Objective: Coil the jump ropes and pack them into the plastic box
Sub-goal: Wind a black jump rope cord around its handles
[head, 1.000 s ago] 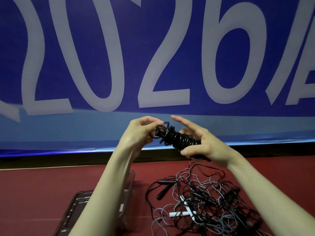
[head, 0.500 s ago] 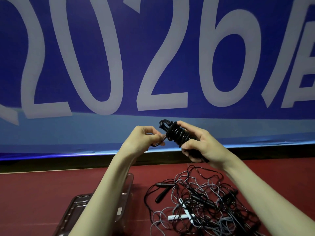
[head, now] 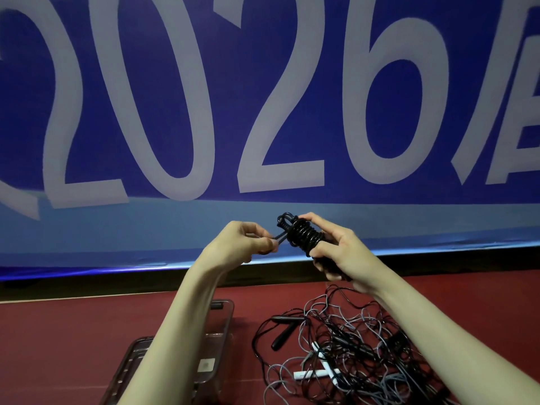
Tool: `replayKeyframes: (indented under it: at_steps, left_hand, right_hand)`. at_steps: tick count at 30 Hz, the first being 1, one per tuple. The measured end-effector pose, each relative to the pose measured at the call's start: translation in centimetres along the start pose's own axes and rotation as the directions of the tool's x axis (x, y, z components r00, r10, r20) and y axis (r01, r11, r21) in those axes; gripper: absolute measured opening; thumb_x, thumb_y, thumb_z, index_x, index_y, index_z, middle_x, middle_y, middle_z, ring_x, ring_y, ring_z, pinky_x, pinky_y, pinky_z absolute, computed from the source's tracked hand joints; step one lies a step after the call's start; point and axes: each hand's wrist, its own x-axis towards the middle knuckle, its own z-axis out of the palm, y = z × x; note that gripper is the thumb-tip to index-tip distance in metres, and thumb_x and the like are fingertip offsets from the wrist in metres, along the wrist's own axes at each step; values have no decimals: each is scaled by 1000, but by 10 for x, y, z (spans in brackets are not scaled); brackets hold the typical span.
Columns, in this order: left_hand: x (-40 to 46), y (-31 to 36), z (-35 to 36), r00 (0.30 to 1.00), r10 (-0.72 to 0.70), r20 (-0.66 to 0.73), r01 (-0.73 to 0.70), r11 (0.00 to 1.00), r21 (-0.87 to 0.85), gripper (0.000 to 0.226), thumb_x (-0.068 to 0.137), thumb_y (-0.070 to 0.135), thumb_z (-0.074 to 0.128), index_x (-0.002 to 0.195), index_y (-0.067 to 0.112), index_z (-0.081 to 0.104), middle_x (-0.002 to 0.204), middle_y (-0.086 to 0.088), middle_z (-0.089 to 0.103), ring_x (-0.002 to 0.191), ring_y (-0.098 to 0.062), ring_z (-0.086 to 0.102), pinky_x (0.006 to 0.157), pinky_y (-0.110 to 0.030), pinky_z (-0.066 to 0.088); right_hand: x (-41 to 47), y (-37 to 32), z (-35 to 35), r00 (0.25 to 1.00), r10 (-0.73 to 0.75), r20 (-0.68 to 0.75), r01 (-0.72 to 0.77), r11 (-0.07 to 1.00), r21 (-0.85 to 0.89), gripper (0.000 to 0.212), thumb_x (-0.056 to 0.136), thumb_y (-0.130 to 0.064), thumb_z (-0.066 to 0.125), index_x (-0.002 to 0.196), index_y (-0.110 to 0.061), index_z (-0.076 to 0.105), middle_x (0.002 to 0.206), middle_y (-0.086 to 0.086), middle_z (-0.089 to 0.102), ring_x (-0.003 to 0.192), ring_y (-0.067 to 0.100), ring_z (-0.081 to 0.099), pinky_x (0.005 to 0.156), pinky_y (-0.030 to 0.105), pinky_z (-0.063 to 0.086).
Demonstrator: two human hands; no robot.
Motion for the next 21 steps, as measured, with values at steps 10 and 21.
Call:
replayKeyframes:
  at_steps: [10,21]
  left_hand:
    - [4,0,8,814,540,-212,-522,841,139,23,83,2,70,97,20,74,81,11,69,82,-3,64,79,-14,46]
    - [21,-12,42,941,182,-285,-315,778,-543,48,88,22,62,134,16,51,125,0,64,107,-12,66,87,-22,53]
  right_hand:
    - [6,2,-35,991,65,-118,-18,932,362,54,88,8,44,123,-29,61,76,11,52,53,20,45,34,18,26]
    - [4,-5,-24,983,14,182,-92,898,430,62,75,-2,53,131,-27,58,84,14,52,55,20,44,35,18,28]
